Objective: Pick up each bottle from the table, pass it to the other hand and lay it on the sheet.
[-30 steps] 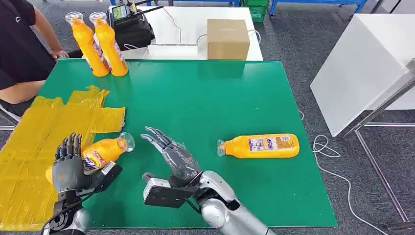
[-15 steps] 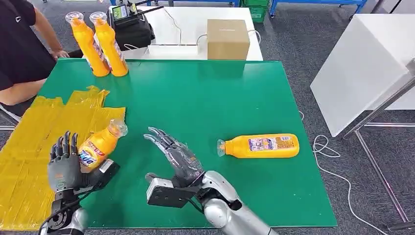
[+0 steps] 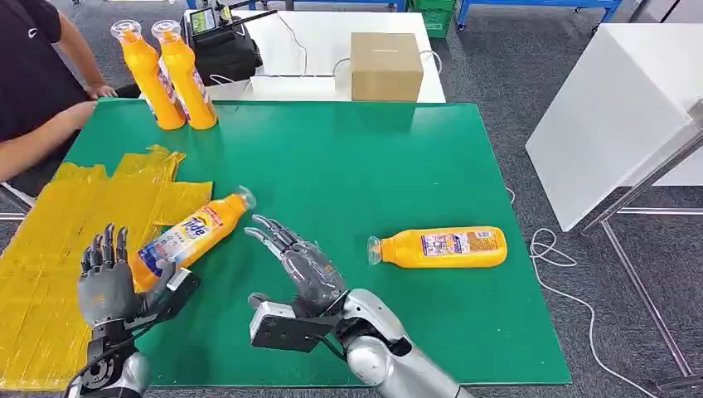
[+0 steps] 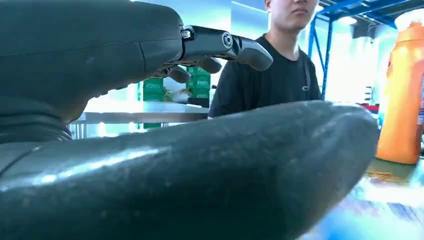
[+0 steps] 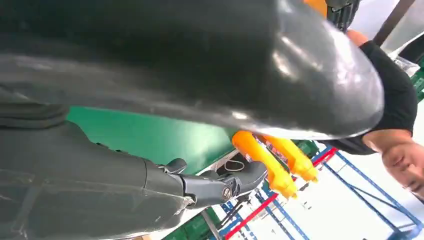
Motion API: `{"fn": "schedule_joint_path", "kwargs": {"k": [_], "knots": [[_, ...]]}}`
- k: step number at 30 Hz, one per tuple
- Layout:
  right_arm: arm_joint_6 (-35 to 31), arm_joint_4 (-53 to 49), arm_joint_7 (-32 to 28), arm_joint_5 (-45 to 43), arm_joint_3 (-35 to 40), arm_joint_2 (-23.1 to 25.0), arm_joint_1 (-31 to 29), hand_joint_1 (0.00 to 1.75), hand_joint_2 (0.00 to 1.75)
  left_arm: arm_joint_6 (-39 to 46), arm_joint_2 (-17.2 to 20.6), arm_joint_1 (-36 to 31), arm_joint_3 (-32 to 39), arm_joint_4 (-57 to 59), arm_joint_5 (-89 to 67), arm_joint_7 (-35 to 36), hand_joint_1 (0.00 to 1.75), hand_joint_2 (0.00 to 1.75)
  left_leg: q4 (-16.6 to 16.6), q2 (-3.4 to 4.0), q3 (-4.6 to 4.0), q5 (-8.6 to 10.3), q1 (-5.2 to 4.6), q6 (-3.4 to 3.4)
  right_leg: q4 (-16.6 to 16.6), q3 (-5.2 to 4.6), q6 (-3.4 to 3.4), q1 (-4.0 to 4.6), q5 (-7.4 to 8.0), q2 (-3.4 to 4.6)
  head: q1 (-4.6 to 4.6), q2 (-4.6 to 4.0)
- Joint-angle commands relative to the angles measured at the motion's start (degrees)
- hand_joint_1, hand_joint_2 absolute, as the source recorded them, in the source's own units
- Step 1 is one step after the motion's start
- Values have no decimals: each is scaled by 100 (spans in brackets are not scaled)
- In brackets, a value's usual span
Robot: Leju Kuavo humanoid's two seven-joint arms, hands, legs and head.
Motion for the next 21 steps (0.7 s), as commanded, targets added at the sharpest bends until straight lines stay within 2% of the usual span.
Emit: {"fn": "schedule_joint_path", "kwargs": {"k": [1,2,4,15,16,17,18,19,21], "knots": [[45,33,-4,-28,63,-171,-150,0,0,-28,65,-82,-109,-62,59,129,0,0,-4,-5,18,-4,-1,-10,-4,20,-2,-1,-7,-10,0,0],[17,23,7,-34,55,-179,-134,0,0,-28,-94,38,111,-582,416,-142,0,0,-3,-6,22,-6,-1,-11,-3,23,-2,-1,-9,-12,0,0],[-119,-68,24,25,-17,-247,-42,0,0,-28,-858,-37,1304,-726,2169,-2281,0,0,2,-2,18,-10,3,-12,-2,22,-1,2,-10,-9,0,0],[-132,-75,9,28,-35,-307,-23,0,0,-28,-895,3,1316,-771,2180,-2315,0,0,-3,-7,15,-4,-4,-9,-5,15,0,0,-5,-10,0,0],[-290,-204,44,198,-140,-334,86,0,0,-405,-846,-58,1064,-394,3915,-2866,0,0,-3,-5,11,-3,-4,-7,-5,11,0,0,-3,-7,-2,0],[-386,-303,61,334,-252,-378,182,0,0,-1257,-837,94,896,-773,4823,-3022,0,0,-8,-12,25,-5,-7,-11,-7,25,-1,-4,-8,-15,0,0],[-487,-517,106,517,-499,-464,383,0,0,-2579,-906,374,750,-1446,6007,-3054,0,0,-6,-18,16,-3,-5,-8,-7,18,1,-3,-7,-20,-2,0],[-579,-846,187,778,-805,-628,650,0,175,-3674,-1084,742,759,-2228,7054,-2916,0,0,-7,-16,26,-8,-6,-11,-8,29,0,-3,-12,-20,0,0],[-665,-1344,321,1066,-1288,-954,1071,0,175,-4258,-1334,1282,665,-3117,7428,-2885,0,0,5,-16,20,-19,-1,-6,-8,28,5,1,-18,-20,0,0]]}}
